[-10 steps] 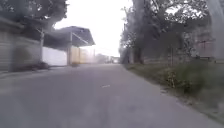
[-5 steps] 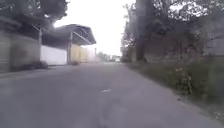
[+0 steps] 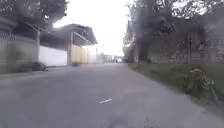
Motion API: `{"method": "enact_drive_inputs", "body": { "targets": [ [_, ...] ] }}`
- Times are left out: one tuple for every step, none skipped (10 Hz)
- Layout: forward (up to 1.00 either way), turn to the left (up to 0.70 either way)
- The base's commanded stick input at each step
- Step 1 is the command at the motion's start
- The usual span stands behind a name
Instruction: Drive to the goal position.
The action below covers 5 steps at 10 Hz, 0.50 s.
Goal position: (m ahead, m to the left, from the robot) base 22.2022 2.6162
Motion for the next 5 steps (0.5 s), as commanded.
{"method": "enact_drive_inputs", "body": {
  "targets": [
    [1.00, 0.00],
    [1.00, 0.00],
    [1.00, 0.00],
    [1.00, 0.00],
    [1.00, 0.00]
  ]
}}
